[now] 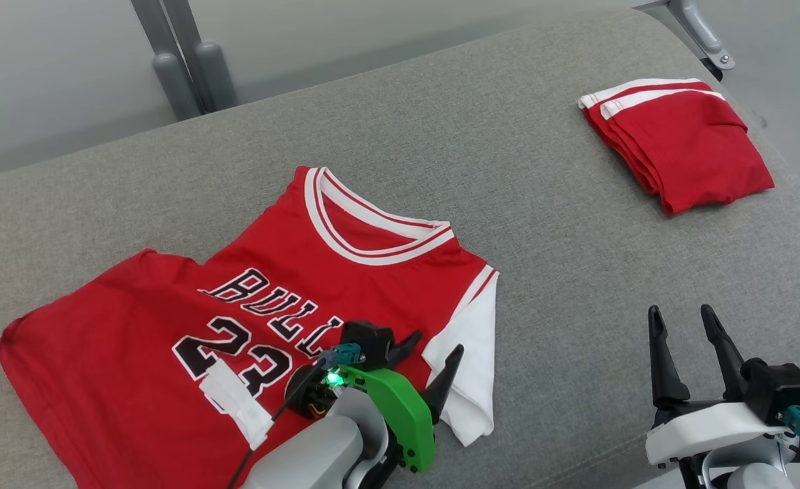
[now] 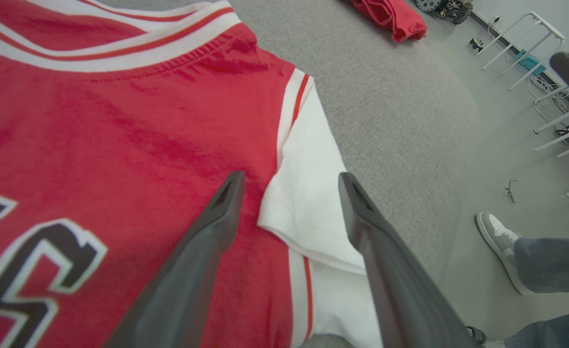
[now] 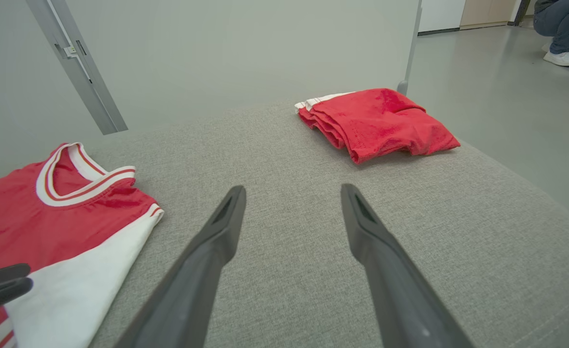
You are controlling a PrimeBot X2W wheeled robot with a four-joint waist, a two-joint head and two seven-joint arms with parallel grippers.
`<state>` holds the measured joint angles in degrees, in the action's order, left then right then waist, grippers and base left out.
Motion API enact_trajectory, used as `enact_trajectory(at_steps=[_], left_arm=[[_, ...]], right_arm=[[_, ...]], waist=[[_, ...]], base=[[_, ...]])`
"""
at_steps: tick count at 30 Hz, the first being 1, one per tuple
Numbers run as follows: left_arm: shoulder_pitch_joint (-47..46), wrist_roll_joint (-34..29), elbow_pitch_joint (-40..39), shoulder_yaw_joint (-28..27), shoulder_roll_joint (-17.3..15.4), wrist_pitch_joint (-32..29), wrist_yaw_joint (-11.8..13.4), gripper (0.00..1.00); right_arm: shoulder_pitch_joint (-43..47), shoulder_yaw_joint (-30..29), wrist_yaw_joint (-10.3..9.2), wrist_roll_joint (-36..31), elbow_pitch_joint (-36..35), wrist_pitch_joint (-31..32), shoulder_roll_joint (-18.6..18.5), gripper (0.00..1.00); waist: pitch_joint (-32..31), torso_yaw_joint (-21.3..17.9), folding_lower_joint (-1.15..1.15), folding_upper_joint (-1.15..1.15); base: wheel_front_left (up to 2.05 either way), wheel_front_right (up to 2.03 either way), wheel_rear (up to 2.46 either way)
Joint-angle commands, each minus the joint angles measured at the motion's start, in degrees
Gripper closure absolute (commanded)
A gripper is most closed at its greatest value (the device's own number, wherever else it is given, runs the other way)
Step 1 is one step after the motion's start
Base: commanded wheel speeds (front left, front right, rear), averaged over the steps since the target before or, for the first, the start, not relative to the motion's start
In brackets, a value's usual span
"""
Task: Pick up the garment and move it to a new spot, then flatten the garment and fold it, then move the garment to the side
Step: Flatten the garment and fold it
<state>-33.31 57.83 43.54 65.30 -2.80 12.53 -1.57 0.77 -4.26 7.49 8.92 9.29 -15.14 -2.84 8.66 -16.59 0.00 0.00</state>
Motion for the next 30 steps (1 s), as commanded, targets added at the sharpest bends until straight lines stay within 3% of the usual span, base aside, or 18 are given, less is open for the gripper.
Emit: enact_trajectory(at_steps=[1,4,5,8,12,15,17,25,30], left_arm=[[-0.8,0.5,0.0,0.3,-0.2,0.3,0.2,0.06],[-0.8,0.7,0.1,0.6,-0.2,0.3,0.3,0.21],[-0.7,0.8,0.1,0.7,-0.2,0.3,0.3,0.34],[-0.6,1.0,0.2,1.1,-0.2,0.1,0.4,0.57],[-0.8,1.1,0.1,1.5,-0.2,0.1,0.3,0.79],[-1.1,1.1,-0.3,1.9,-0.2,0.1,0.3,0.85],[-1.4,1.2,-0.7,2.2,-0.2,0.0,0.4,1.0],[-1.4,1.6,-4.7,4.2,-0.2,-1.8,-0.1,1.0],[-1.6,0.7,-9.4,6.0,-0.2,-3.3,0.8,1.0]], right_arm=[[-0.4,0.0,0.0,0.2,0.2,0.0,-0.1,0.0],[-0.5,0.1,0.0,0.3,0.3,0.0,-0.1,0.0],[-0.5,0.1,0.0,0.4,0.3,0.0,-0.1,0.0],[-0.5,0.1,0.0,0.5,0.3,0.0,-0.1,0.0],[-0.5,0.1,0.0,0.6,0.4,0.0,-0.1,0.0],[-0.4,0.1,0.0,0.5,0.7,0.0,-0.1,0.0],[-0.5,0.1,0.0,0.4,0.8,0.0,-0.1,0.0],[-0.7,0.8,0.0,1.1,1.3,0.0,-0.1,0.0],[-0.4,1.6,0.0,1.8,1.5,0.0,-0.1,0.0]], waist=[[0.0,0.0,0.0,0.0],[0.0,0.0,0.0,0.0],[0.0,0.0,0.0,0.0],[0.1,-0.1,0.0,0.0],[0.3,-0.3,0.0,0.0],[0.3,-0.4,0.0,0.0],[0.2,-0.6,0.0,0.0],[-0.7,-2.9,0.0,0.0],[-0.8,-6.0,0.0,0.0]], base=[[0.0,0.0,0.0],[0.0,0.0,0.0],[0.0,0.0,0.0],[0.0,0.0,0.0],[0.0,0.0,0.0],[0.0,0.0,0.0],[0.0,0.0,0.0],[0.0,0.0,0.0],[0.0,0.0,0.0]])
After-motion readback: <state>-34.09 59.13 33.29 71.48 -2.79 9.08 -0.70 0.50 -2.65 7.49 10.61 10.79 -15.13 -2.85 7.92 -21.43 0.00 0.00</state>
